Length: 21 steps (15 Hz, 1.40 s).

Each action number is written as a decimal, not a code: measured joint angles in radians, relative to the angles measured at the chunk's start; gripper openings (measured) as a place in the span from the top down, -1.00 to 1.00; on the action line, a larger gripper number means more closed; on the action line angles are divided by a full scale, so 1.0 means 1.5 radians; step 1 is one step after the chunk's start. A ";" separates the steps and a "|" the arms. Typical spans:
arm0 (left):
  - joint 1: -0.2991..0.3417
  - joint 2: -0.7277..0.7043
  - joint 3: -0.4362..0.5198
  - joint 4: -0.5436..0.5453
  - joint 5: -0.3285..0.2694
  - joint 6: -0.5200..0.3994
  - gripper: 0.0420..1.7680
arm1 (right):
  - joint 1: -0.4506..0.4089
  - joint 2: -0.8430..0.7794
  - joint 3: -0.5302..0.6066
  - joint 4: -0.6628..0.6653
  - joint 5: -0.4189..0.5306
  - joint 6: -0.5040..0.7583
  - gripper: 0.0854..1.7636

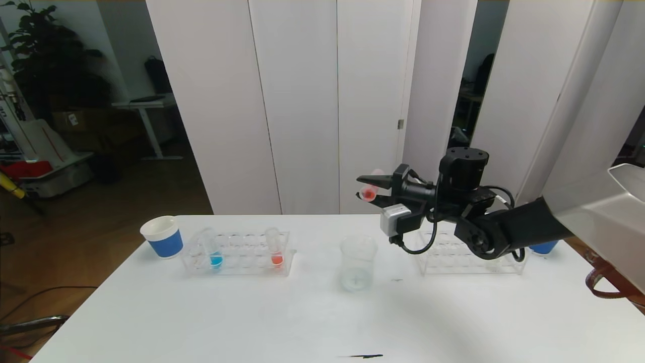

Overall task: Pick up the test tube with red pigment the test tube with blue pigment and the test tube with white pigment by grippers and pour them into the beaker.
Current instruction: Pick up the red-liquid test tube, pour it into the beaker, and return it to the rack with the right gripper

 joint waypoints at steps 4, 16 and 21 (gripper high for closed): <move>0.000 0.000 0.000 0.000 0.000 0.000 -0.98 | 0.000 0.011 -0.022 0.000 0.000 -0.025 0.42; 0.000 0.000 0.000 0.000 0.000 0.000 -0.98 | -0.011 0.024 -0.049 0.001 0.003 -0.075 0.42; 0.000 0.000 0.000 0.000 0.000 0.000 -0.98 | -0.013 0.029 -0.071 0.003 0.015 -0.108 0.42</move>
